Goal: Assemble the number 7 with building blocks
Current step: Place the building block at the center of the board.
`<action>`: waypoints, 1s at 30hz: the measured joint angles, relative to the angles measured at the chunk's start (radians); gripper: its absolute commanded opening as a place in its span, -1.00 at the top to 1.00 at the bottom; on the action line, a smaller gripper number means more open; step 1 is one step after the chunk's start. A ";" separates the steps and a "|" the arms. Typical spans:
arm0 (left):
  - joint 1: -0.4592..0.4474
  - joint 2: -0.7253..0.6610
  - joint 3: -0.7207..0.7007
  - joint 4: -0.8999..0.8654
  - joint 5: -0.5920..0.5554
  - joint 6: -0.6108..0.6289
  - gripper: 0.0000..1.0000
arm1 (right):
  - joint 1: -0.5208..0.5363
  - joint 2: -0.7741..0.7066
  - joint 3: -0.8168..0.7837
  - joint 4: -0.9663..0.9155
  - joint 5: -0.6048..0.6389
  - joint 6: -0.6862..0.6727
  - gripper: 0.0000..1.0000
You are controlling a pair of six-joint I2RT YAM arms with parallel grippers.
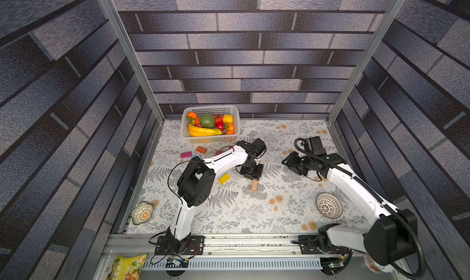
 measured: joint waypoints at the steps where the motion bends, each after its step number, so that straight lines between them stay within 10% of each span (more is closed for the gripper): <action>1: -0.002 0.002 0.000 0.004 0.000 -0.001 0.21 | 0.000 0.000 0.000 0.000 0.000 0.000 0.12; 14: 0.041 -0.082 -0.078 0.039 0.010 -0.028 -0.12 | 0.026 -0.002 -0.001 -0.059 0.030 0.006 0.16; 23: 0.476 -0.657 -0.425 0.116 0.007 -0.058 -0.27 | 0.384 0.258 0.029 -0.106 0.179 0.040 0.17; 30: 0.603 -0.693 -0.597 0.138 0.060 -0.099 -0.32 | 0.468 0.434 0.138 -0.104 0.227 0.050 0.16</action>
